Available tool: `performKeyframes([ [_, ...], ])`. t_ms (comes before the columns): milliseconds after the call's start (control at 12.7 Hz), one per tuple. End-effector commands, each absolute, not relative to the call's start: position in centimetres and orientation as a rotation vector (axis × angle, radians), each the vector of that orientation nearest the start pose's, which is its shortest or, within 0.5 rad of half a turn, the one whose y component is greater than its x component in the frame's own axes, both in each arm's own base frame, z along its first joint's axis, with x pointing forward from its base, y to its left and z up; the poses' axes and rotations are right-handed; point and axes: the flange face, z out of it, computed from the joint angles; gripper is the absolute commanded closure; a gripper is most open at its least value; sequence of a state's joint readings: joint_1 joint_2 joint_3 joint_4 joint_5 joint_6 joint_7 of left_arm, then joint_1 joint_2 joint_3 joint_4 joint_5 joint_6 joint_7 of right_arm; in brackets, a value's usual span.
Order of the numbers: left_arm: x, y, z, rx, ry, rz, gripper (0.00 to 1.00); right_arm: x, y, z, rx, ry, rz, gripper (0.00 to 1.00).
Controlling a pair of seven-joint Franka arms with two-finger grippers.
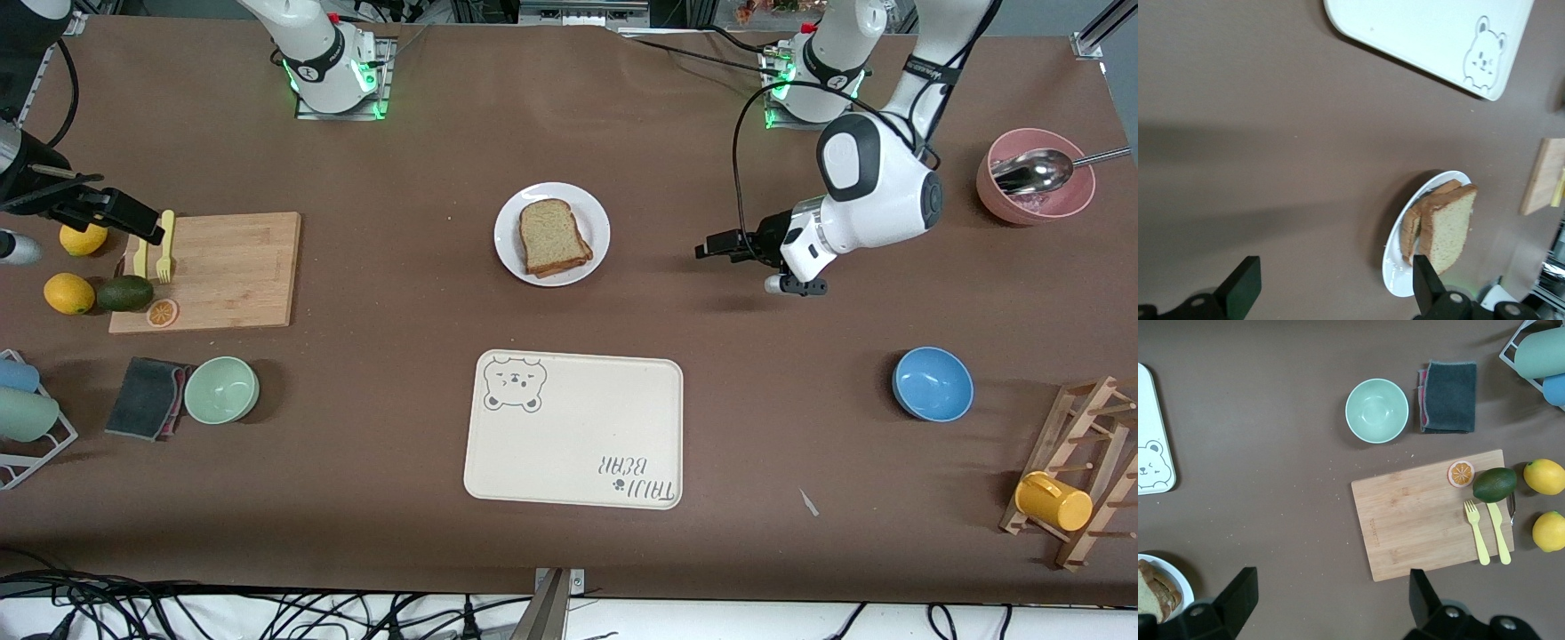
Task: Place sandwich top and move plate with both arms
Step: 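Move the left gripper toward the rim of the white plate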
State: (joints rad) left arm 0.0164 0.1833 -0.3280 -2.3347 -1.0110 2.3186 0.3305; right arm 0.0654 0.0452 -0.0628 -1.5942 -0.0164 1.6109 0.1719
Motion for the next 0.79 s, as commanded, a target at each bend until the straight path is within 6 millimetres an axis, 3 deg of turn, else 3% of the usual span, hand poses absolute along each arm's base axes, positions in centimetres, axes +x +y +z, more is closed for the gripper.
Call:
performKeyframes([
  [0, 46.7, -18.3, 23.6, 2.315, 0.186, -0.192, 0.0, 57.1, -0.2, 59.9, -3.134, 0.243, 0.033, 0.0],
  [158, 46.1, -19.7, 22.9, 2.275, 0.182, -0.193, 0.0, 57.0, -0.3, 60.2, -3.136, 0.241, 0.026, 0.0],
  [315, 44.7, -22.5, 21.8, 2.229, 0.197, -0.2, 0.0, 57.0, -0.4, 60.2, -3.135, 0.246, 0.026, 0.0],
  [710, 41.4, -26.6, 17.6, 2.21, 0.225, -0.126, 0.0, 57.0, -0.3, 60.0, -3.134, 0.243, 0.033, 0.0],
])
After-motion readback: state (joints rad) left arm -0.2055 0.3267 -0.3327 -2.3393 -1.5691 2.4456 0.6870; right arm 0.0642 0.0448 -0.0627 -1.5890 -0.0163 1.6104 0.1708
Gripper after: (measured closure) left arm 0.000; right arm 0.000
